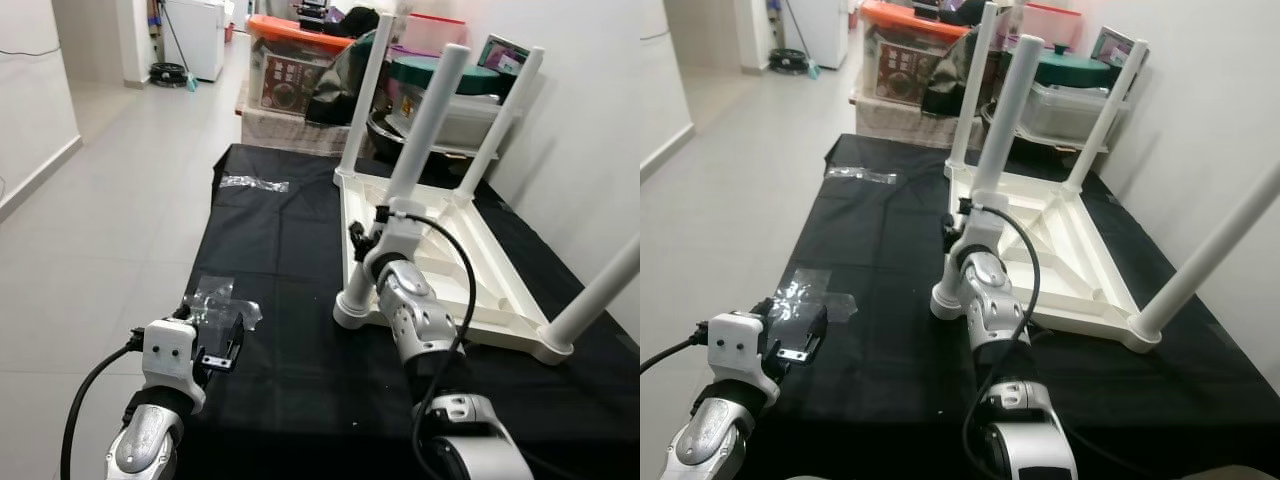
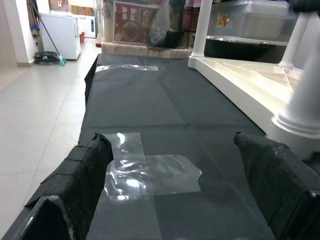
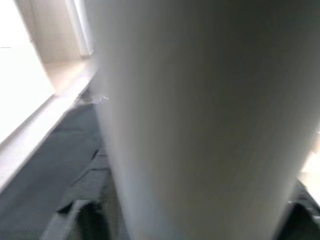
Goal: Building children table
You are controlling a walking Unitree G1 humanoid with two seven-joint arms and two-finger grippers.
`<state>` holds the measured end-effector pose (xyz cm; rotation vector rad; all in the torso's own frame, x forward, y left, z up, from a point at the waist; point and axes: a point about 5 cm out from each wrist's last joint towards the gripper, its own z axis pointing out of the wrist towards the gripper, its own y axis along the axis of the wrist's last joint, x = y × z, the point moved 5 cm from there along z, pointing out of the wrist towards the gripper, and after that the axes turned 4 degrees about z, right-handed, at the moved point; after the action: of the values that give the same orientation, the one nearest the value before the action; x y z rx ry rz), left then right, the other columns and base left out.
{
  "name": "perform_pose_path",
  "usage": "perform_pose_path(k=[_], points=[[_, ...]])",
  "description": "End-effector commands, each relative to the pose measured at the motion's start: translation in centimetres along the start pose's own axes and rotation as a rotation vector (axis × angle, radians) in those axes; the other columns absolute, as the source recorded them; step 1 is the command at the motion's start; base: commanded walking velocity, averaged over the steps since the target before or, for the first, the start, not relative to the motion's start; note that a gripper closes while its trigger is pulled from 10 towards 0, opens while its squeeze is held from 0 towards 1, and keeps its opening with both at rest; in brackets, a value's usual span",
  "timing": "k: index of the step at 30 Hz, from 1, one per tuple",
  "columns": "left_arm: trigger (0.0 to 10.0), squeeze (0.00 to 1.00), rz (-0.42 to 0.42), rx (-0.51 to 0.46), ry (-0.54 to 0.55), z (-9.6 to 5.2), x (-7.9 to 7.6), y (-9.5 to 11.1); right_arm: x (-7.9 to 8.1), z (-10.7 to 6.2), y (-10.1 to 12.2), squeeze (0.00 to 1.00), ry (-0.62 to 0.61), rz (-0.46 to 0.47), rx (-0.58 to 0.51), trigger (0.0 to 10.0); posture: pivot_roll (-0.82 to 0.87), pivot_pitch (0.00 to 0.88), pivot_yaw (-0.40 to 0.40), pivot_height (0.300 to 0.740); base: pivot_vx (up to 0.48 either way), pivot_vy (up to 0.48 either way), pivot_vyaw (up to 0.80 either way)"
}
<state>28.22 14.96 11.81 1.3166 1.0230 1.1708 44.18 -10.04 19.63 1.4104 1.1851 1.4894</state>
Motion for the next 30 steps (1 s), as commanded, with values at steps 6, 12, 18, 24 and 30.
perform_pose_path(k=[6,12,18,24,30], points=[[10.0,0.00,0.000,0.008,-0.007,0.4,-0.4,-0.2,3.5,-1.5,3.8,0.00,0.710,0.008,-0.059,10.0,0.14,0.000,-0.203,0.740,0.000,0.000,0.00],[10.0,0.00,0.001,0.004,-0.002,0.4,-0.3,-0.2,4.7,-2.4,0.2,0.00,0.847,-0.136,0.073,2.9,0.14,0.000,-0.203,0.740,0.000,0.000,0.00],[10.0,0.00,0.000,0.001,0.004,0.3,-0.2,-0.1,5.4,-1.3,-2.3,0.00,0.726,-0.170,0.134,0.0,0.15,0.000,-0.214,0.740,0.000,0.000,0.00],[10.0,0.00,-0.006,0.004,-0.001,0.2,-0.4,-0.2,6.3,-5.5,-3.3,0.00,1.085,-0.057,0.123,0.0,0.13,0.000,-0.197,0.740,0.000,0.000,0.00],[10.0,0.00,-0.018,0.010,-0.007,0.1,-0.5,-0.4,1.6,-4.7,-4.9,0.00,0.815,-0.073,0.142,0.0,0.11,0.000,-0.194,0.740,0.000,0.000,0.00]])
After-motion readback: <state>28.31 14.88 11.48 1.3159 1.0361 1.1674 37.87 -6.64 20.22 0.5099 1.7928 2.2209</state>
